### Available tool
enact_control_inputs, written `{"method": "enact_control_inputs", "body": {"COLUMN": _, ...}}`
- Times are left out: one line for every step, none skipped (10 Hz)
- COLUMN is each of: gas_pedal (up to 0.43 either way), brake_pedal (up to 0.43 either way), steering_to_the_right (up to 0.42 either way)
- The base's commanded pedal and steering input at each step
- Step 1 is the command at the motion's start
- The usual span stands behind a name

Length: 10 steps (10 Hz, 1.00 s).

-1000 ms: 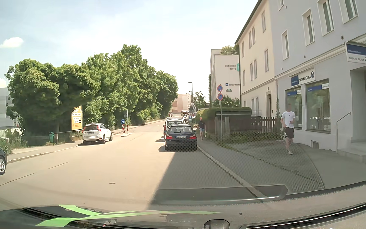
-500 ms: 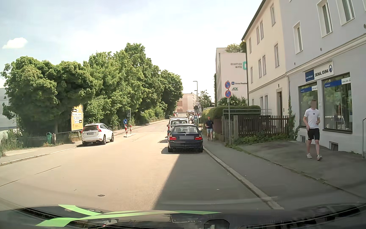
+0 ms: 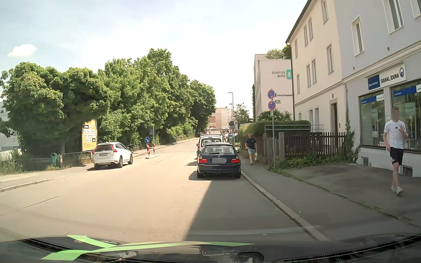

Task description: Follow the waypoints while adhering to traffic rules and regulations

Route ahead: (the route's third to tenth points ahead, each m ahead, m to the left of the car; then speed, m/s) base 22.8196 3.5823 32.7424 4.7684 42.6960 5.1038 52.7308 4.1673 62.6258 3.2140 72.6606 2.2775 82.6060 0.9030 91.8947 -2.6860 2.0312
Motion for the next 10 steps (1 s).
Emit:
{"method": "enact_control_inputs", "body": {"gas_pedal": 0.000, "brake_pedal": 0.146, "steering_to_the_right": -0.070}}
{"method": "enact_control_inputs", "body": {"gas_pedal": 0.000, "brake_pedal": 0.152, "steering_to_the_right": -0.065}}
{"method": "enact_control_inputs", "body": {"gas_pedal": 0.000, "brake_pedal": 0.152, "steering_to_the_right": -0.063}}
{"method": "enact_control_inputs", "body": {"gas_pedal": 0.000, "brake_pedal": 0.159, "steering_to_the_right": -0.063}}
{"method": "enact_control_inputs", "body": {"gas_pedal": 0.000, "brake_pedal": 0.165, "steering_to_the_right": -0.061}}
{"method": "enact_control_inputs", "body": {"gas_pedal": 0.000, "brake_pedal": 0.159, "steering_to_the_right": -0.061}}
{"method": "enact_control_inputs", "body": {"gas_pedal": 0.000, "brake_pedal": 0.159, "steering_to_the_right": -0.060}}
{"method": "enact_control_inputs", "body": {"gas_pedal": 0.000, "brake_pedal": 0.159, "steering_to_the_right": -0.056}}
{"method": "enact_control_inputs", "body": {"gas_pedal": 0.000, "brake_pedal": 0.159, "steering_to_the_right": -0.053}}
{"method": "enact_control_inputs", "body": {"gas_pedal": 0.000, "brake_pedal": 0.159, "steering_to_the_right": -0.052}}
